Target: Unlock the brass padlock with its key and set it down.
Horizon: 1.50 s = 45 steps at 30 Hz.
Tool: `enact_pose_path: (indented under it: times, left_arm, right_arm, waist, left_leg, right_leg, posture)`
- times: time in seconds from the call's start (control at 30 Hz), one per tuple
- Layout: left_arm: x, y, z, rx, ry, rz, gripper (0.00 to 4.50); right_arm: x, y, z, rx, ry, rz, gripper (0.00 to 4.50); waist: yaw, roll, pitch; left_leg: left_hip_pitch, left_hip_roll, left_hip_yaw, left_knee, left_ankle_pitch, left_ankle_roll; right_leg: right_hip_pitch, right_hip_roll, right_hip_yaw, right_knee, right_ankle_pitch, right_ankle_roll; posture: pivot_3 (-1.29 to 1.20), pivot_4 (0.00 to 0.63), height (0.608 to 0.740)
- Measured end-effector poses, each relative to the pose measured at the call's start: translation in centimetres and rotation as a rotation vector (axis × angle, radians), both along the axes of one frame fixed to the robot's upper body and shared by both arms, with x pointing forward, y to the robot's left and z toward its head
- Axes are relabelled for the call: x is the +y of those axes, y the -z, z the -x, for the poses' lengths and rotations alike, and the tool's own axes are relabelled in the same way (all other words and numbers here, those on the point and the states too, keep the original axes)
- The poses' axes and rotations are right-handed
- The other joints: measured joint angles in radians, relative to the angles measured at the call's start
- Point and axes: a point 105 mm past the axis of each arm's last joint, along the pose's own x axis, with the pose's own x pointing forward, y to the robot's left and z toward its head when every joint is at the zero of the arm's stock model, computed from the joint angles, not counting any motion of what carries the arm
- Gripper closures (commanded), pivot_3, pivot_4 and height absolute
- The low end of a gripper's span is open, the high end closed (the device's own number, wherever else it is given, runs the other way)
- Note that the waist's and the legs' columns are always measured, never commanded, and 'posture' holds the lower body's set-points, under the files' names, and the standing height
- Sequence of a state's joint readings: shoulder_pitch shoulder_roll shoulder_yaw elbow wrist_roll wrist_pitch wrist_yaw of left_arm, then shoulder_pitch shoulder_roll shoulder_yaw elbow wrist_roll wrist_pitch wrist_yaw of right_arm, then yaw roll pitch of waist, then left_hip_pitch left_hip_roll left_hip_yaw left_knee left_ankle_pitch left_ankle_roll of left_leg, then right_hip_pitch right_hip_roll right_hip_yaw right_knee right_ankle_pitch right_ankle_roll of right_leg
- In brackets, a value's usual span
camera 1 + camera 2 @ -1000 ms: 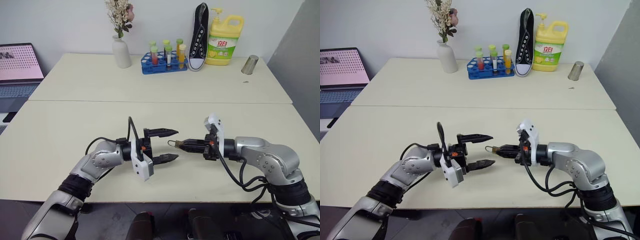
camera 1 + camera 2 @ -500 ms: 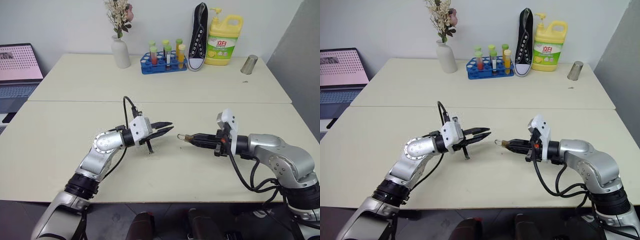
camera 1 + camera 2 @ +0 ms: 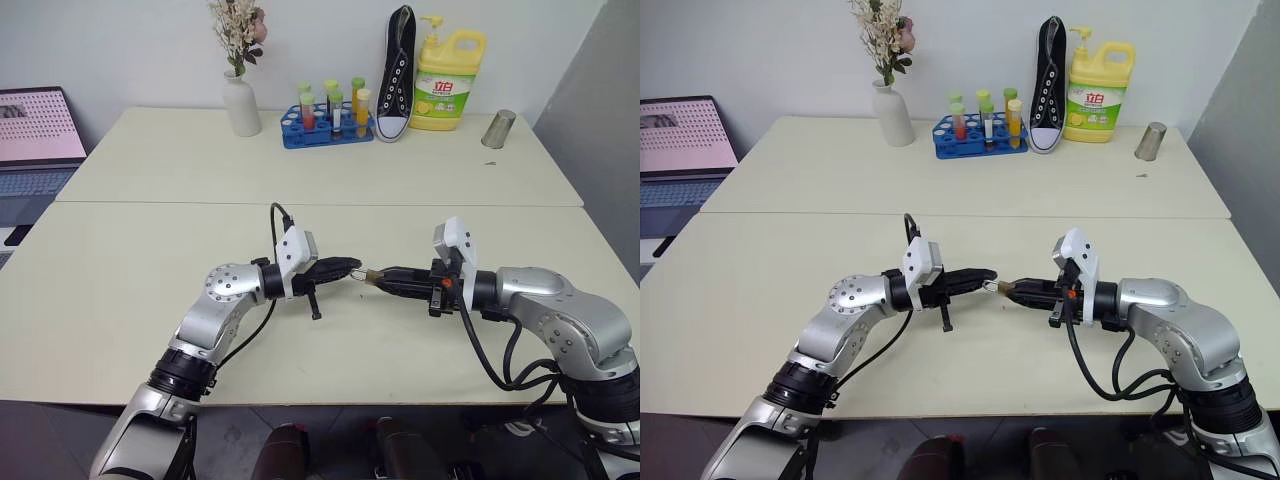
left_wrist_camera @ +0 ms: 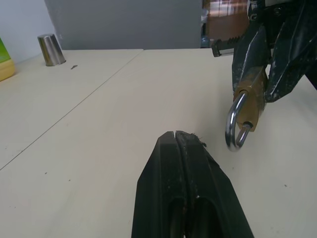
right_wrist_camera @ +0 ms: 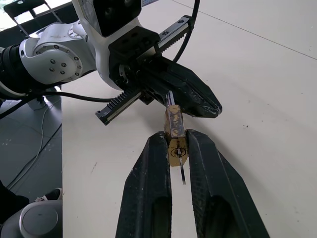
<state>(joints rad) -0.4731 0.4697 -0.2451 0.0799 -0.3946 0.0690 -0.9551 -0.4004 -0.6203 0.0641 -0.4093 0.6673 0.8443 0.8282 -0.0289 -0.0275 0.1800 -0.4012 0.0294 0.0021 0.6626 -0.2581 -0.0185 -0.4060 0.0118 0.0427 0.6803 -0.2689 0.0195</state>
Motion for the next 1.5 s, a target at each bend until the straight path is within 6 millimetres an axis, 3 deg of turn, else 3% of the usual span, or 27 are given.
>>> enact_pose_path:
  times: [0.2,0.5,1.1,1.5]
  left_arm:
    - [0.2,0.9,1.5,0.077,0.036,-0.008,4.50]
    - [-0.1,1.0,2.0,0.110,0.057,-0.017,4.50]
    - [-0.8,-1.1,3.4,0.142,0.112,0.045,4.50]
    - [-0.6,-1.3,3.3,0.179,0.092,0.057,4.50]
  right_arm:
    - [0.1,0.1,-0.1,-0.007,0.001,0.011,4.36]
    - [0.0,0.3,-0.2,-0.008,0.001,0.013,4.36]
    - [-0.1,1.1,-0.3,-0.012,0.007,0.054,4.36]
    - [-0.3,1.3,-0.4,-0.020,0.011,0.064,4.36]
  waist:
    - [0.000,0.000,0.000]
    - [0.000,0.000,0.000]
    - [0.000,0.000,0.000]
    - [0.000,0.000,0.000]
  left_leg:
    - [0.000,0.000,0.000,0.000,0.000,0.000]
    - [0.000,0.000,0.000,0.000,0.000,0.000]
    - [0.000,0.000,0.000,0.000,0.000,0.000]
    - [0.000,0.000,0.000,0.000,0.000,0.000]
  right_leg:
    - [0.000,0.000,0.000,0.000,0.000,0.000]
    - [0.000,0.000,0.000,0.000,0.000,0.000]
    - [0.000,0.000,0.000,0.000,0.000,0.000]
    - [0.000,0.000,0.000,0.000,0.000,0.000]
  posture:
    - [0.00,0.150,0.740]
    - [0.00,0.150,0.740]
    - [0.00,0.150,0.740]
    - [0.00,0.150,0.740]
